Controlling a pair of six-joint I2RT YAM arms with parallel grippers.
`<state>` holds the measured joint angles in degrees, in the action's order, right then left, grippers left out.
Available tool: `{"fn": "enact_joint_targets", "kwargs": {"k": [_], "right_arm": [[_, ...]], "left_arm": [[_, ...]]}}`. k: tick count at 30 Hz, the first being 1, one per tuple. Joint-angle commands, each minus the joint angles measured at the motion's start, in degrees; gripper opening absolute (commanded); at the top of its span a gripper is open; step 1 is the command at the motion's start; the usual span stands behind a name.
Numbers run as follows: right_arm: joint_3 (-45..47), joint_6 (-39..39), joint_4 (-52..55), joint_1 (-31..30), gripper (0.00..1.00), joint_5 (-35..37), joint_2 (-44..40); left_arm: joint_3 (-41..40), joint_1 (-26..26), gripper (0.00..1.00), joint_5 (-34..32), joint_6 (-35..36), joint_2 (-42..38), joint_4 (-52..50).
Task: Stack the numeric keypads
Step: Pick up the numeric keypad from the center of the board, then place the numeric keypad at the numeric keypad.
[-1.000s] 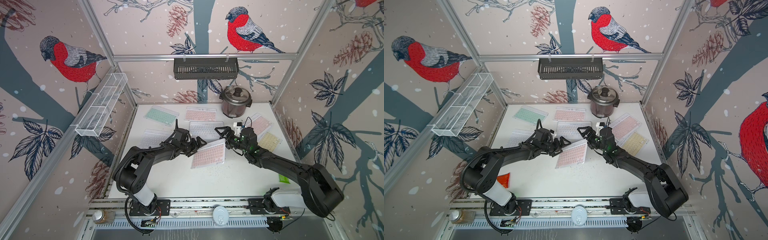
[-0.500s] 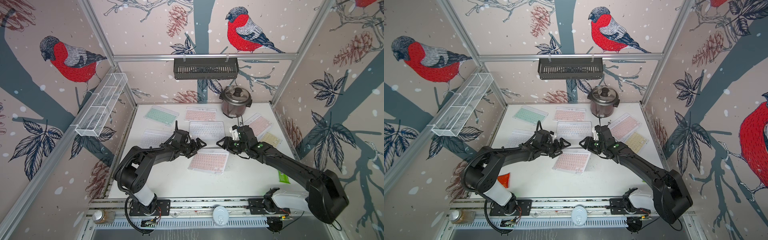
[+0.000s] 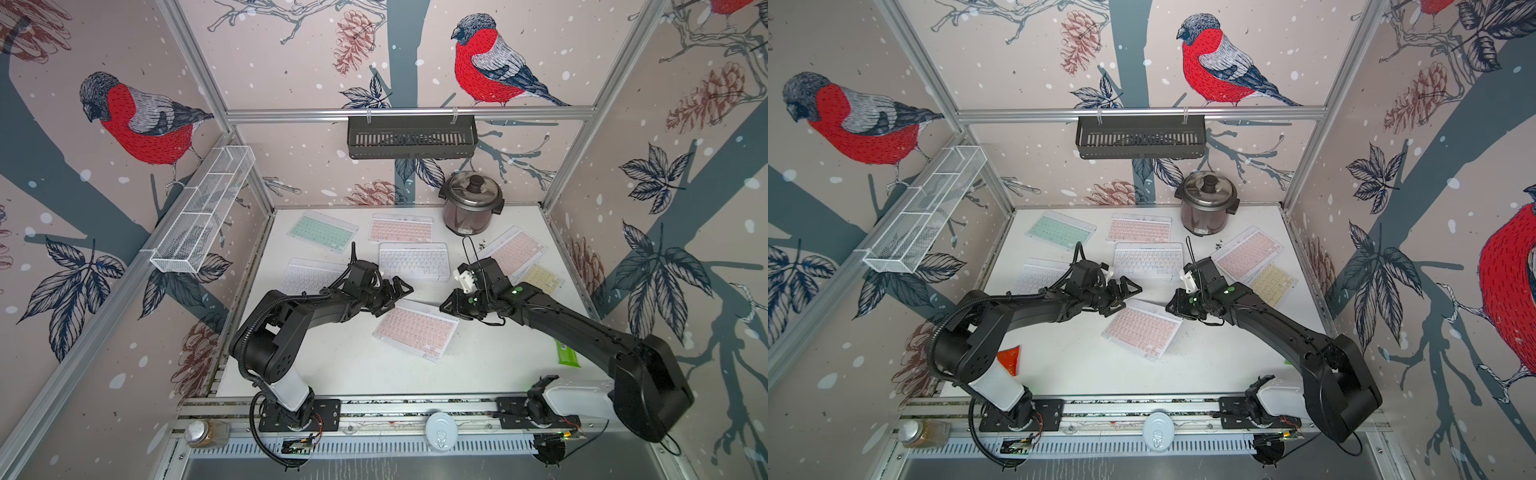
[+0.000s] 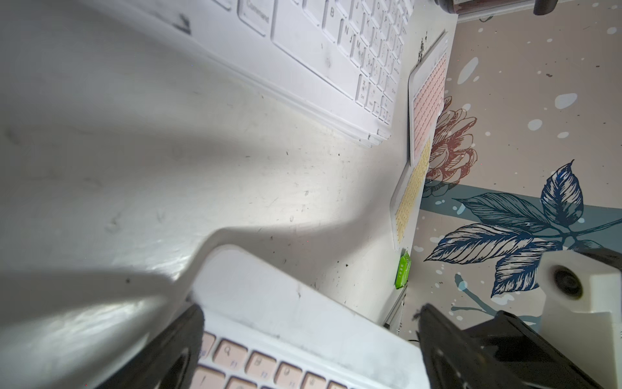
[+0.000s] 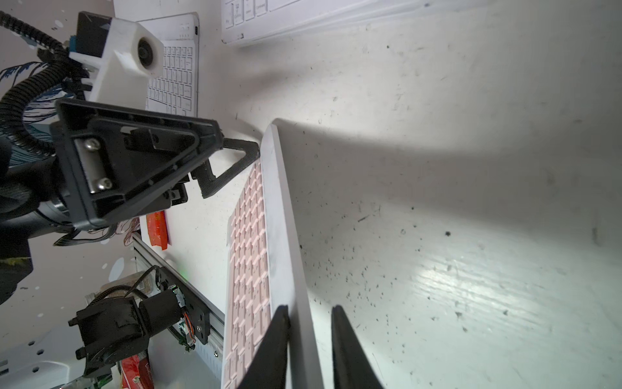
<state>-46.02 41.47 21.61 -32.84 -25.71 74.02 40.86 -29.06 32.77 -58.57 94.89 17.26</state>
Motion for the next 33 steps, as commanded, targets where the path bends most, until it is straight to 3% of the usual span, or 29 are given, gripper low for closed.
{"fn": "enact_joint_targets", "kwargs": {"k": [1,3,13,24,33], "right_arm": [[-1.77,-3.07,1.98,-0.11,0.14,-0.94,-0.28],[-2.97,-4.67,1.74,0.01,0.05,-2.31,-1.25],[-7.09,-9.45,-7.00,2.82,0.00,-6.29,-4.24],[-17.89,-13.13,-10.59,7.42,0.00,-18.38,9.65],[-29.26,-17.16,-9.89,10.60,0.00,-23.11,18.88]], "left_arm": [[0.74,0.27,0.98,1.46,-0.58,-0.68,-0.08],[2.18,0.56,0.98,1.85,0.12,-2.45,-2.19],[15.38,7.42,0.99,-0.52,10.30,-13.30,-21.58],[15.92,9.71,0.99,0.47,11.87,-11.79,-22.42],[19.21,14.42,0.99,2.61,13.25,-8.58,-22.92]]}}
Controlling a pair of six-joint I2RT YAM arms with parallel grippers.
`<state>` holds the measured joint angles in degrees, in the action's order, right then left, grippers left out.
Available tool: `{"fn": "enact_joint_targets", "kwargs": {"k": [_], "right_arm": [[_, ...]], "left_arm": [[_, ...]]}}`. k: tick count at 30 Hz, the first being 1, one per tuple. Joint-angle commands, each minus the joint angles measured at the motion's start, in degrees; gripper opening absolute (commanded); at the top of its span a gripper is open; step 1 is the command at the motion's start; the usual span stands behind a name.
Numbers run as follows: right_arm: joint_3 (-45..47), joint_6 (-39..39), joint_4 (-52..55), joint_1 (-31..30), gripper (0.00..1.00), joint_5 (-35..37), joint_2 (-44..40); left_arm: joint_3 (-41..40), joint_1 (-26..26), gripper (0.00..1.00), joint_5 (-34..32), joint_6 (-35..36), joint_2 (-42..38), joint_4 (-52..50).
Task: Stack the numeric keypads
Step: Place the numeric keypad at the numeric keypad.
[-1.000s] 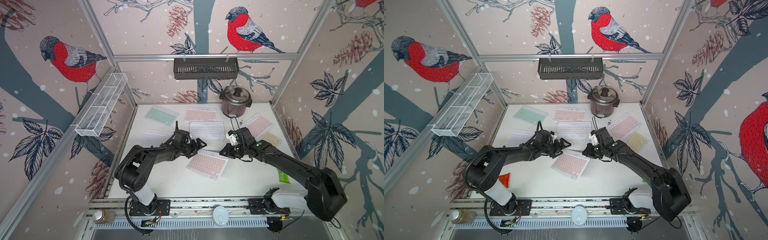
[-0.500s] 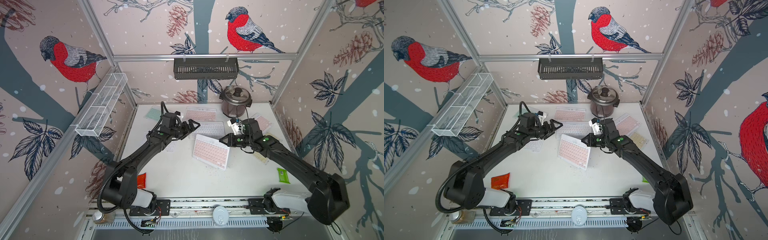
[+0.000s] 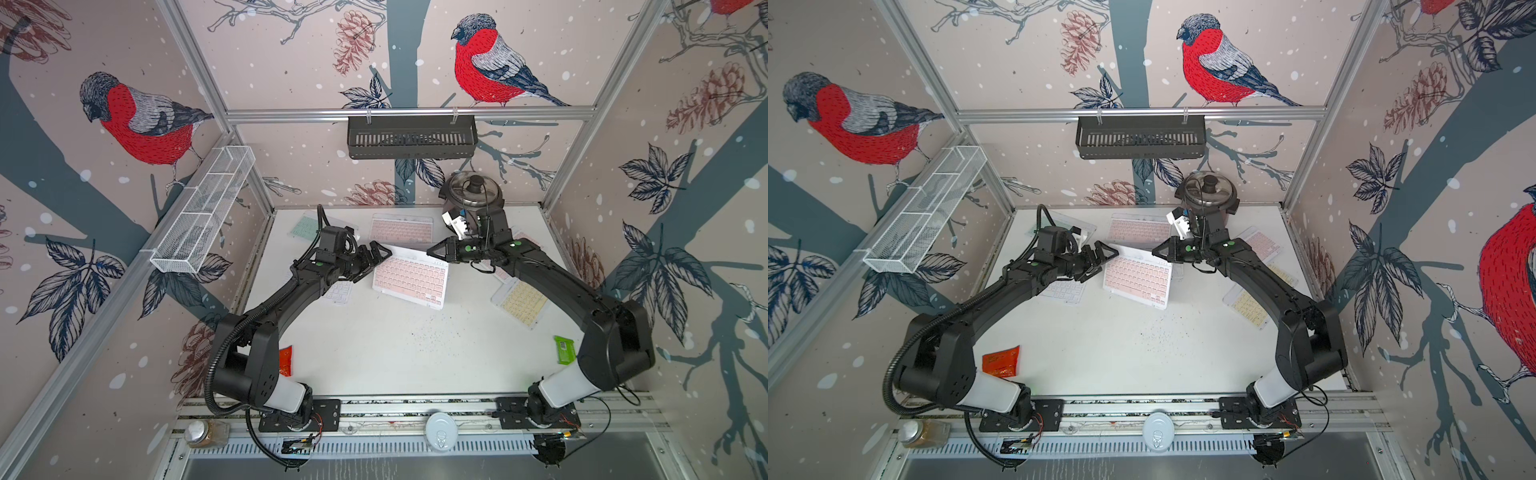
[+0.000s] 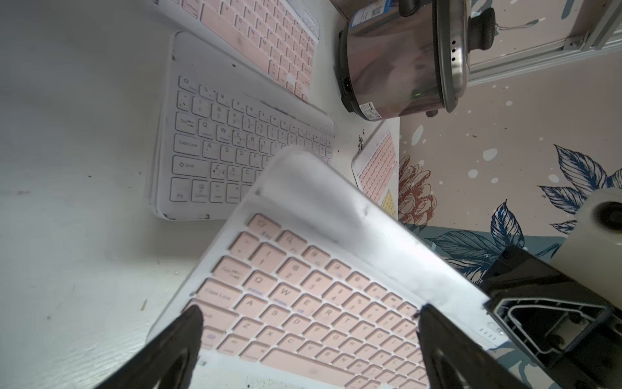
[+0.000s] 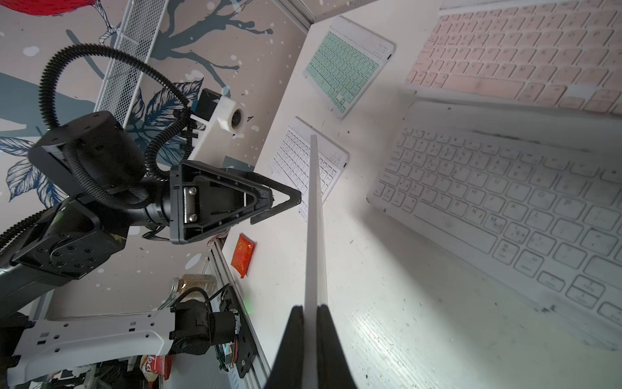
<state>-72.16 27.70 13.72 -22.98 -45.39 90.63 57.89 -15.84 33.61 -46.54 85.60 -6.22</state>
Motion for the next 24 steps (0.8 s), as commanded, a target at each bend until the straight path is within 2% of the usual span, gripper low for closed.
{"fn": "enact_joint_targets", "kwargs": {"k": [1,9,16,24], "right_arm": [[-4.97,-5.06,-1.15,1.16,0.00,-3.68,4.06],[-16.46,-15.04,3.16,5.91,0.00,-9.49,19.20],[-22.34,-20.30,6.34,8.48,0.00,-13.98,27.23],[-25.77,-22.62,8.62,10.96,0.00,-12.32,33.05]], "left_arm": [[3.29,1.73,0.99,1.88,1.56,1.32,0.21],[11.58,3.00,0.99,2.29,3.95,9.72,-1.86],[16.77,3.49,0.98,1.91,2.75,19.44,-0.57],[22.04,3.45,0.99,1.94,1.38,27.54,0.83]]}}
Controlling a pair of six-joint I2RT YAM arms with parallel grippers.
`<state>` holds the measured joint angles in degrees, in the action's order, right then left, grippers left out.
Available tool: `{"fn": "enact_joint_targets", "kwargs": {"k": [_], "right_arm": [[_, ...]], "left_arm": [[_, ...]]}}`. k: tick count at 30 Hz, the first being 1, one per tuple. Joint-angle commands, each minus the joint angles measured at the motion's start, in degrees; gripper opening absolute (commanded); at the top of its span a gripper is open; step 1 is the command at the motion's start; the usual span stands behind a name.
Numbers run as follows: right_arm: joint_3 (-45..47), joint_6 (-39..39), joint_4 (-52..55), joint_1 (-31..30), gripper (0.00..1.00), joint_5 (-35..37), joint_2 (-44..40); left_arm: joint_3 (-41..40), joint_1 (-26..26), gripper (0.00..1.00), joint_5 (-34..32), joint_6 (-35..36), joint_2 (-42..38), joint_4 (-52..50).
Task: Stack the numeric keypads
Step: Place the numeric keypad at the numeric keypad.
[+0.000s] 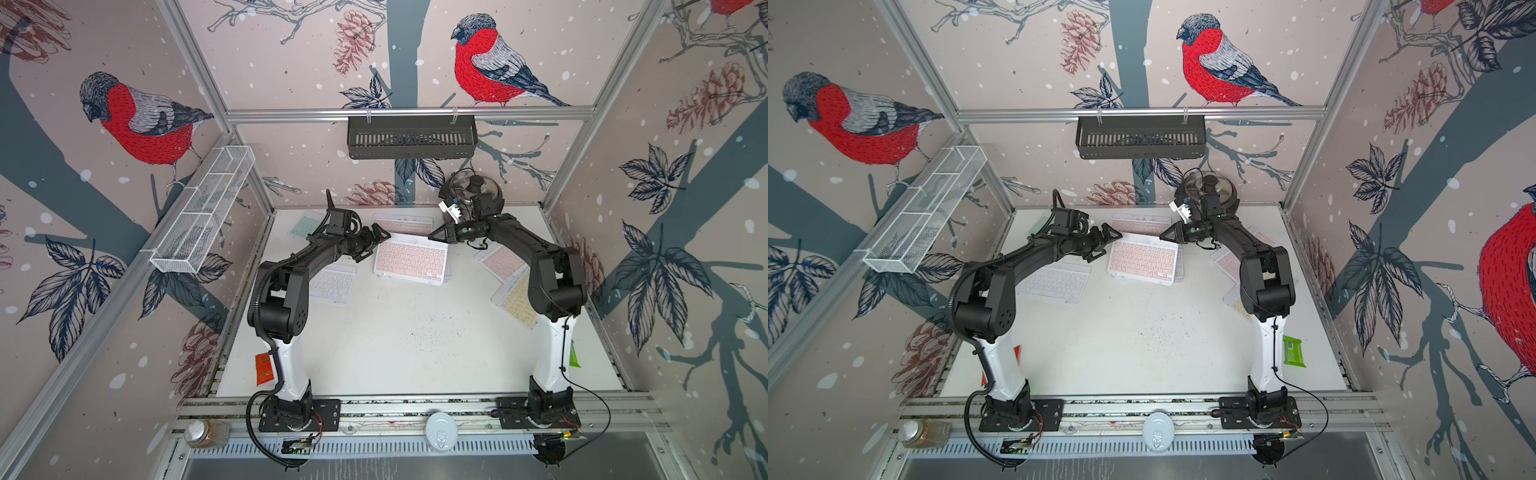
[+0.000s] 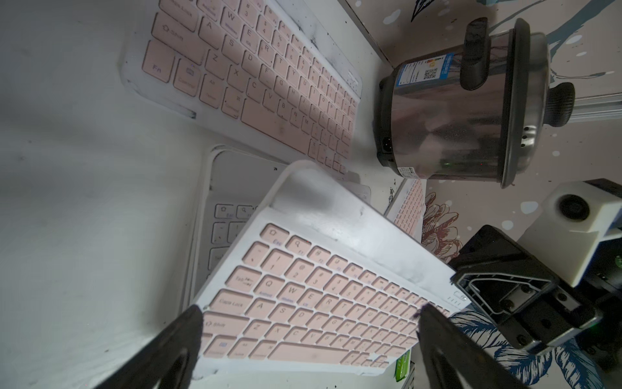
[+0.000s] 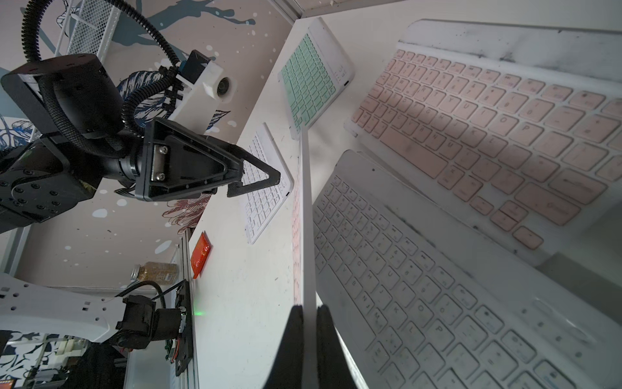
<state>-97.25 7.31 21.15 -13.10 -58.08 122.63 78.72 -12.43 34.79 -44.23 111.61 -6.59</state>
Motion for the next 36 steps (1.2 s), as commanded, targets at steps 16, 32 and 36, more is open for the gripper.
{"fn": "enact_joint_targets", "kwargs": {"k": [16,32,36], "right_arm": [[-4.26,-3.71,1.66,2.39,0.11,9.82,8.32],[0.36,-0.82,-2.06,0.46,0.68,18.66,1.67],[5.39,0.81,-4.35,-1.72,0.81,20.19,-3.89]], "left_arm": [[3.13,-1.09,0.99,-0.22,-0.87,8.40,1.76],[3.04,-1.21,0.99,-1.12,0.10,7.53,-0.51],[3.30,-1.28,0.98,-2.18,0.87,7.13,-1.71]]}}
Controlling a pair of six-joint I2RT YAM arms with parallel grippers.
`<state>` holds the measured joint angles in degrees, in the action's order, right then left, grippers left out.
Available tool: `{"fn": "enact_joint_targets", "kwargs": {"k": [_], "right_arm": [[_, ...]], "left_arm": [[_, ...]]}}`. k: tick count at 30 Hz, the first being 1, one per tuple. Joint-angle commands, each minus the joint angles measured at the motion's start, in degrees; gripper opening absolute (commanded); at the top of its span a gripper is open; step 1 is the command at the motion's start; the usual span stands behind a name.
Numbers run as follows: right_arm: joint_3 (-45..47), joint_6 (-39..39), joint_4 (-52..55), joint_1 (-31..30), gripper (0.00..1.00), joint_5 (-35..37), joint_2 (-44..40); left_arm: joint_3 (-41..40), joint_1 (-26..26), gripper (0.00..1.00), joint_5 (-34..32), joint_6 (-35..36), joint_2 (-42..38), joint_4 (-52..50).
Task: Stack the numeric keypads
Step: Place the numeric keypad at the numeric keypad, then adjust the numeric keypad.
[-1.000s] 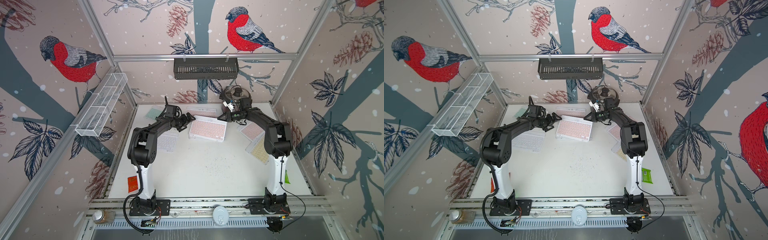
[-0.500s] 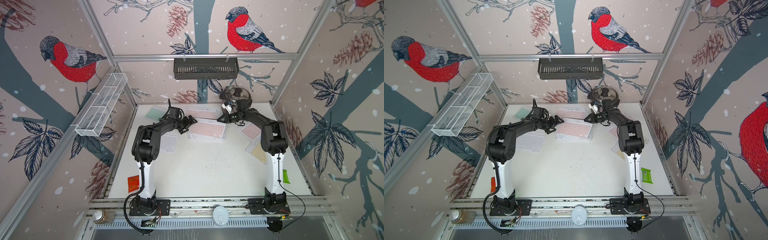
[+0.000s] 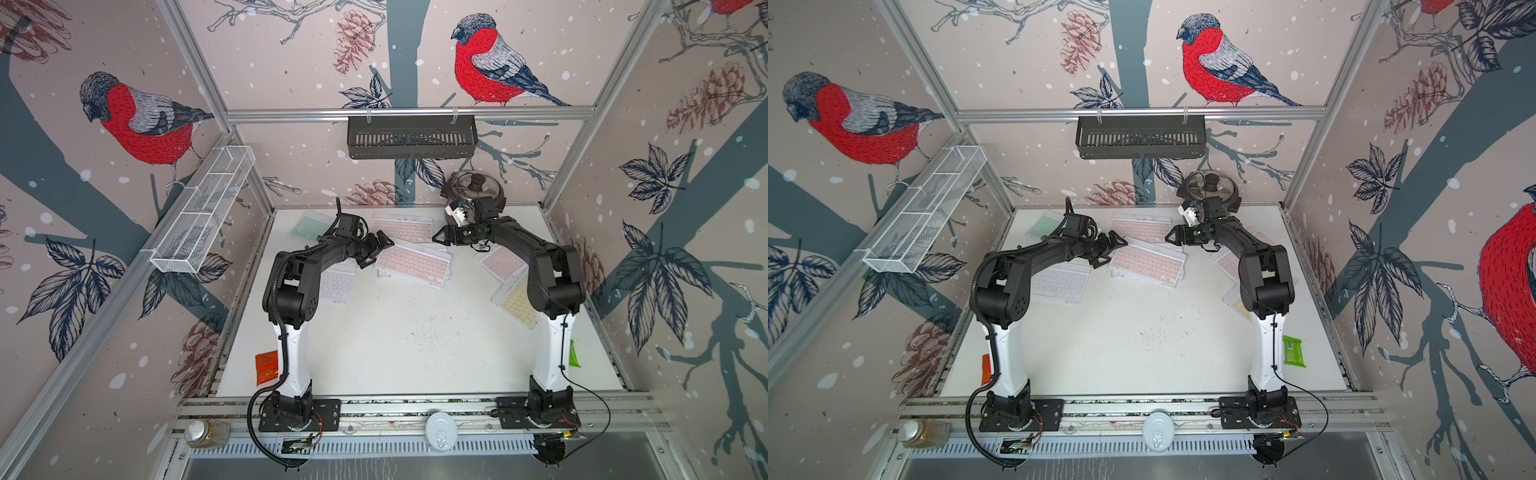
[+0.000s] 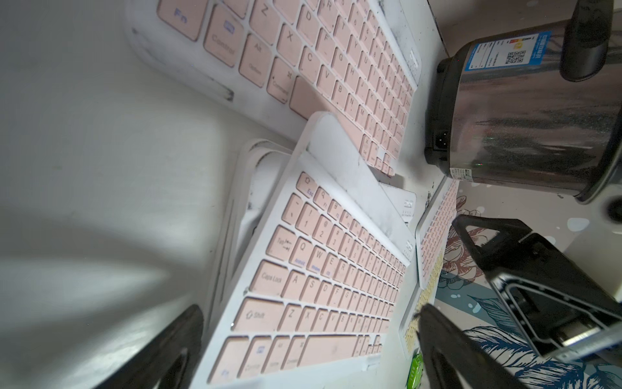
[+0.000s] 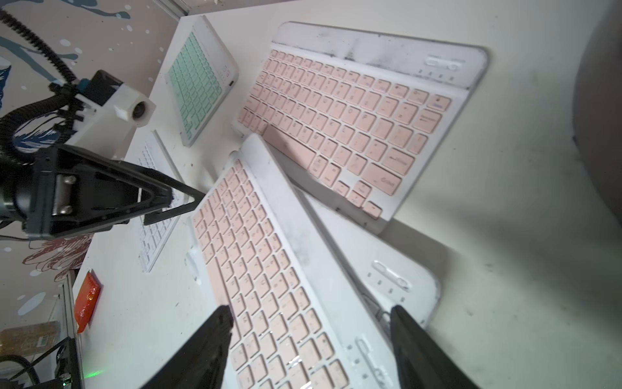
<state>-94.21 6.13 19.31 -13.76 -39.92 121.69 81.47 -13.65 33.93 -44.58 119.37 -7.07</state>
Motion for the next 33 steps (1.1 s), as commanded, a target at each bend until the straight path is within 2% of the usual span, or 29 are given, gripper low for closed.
{"fn": "enact_joint_targets", "kwargs": {"k": [1,5,14,19,33], "right_arm": [[3.50,2.32,-2.84,-1.54,0.85,2.63,-4.08],[10.55,4.46,-5.66,-3.52,1.00,6.56,-9.35],[26.85,12.57,-11.92,-5.31,1.00,16.74,-15.63],[25.56,14.26,-12.21,-6.59,1.00,20.28,-12.46],[13.43,13.87,-4.98,-9.51,1.00,32.37,-4.98]], "left_arm": [[0.48,-0.09,0.98,-1.45,1.33,-0.63,-1.36],[-0.33,-0.39,0.98,-1.62,1.39,-0.81,-1.19],[-0.06,-1.13,0.98,-2.66,1.95,0.06,-0.99],[0.02,-1.61,0.98,-3.17,2.20,-0.06,-1.19],[0.00,-2.55,0.99,-3.40,2.65,-0.78,-2.07]]}}
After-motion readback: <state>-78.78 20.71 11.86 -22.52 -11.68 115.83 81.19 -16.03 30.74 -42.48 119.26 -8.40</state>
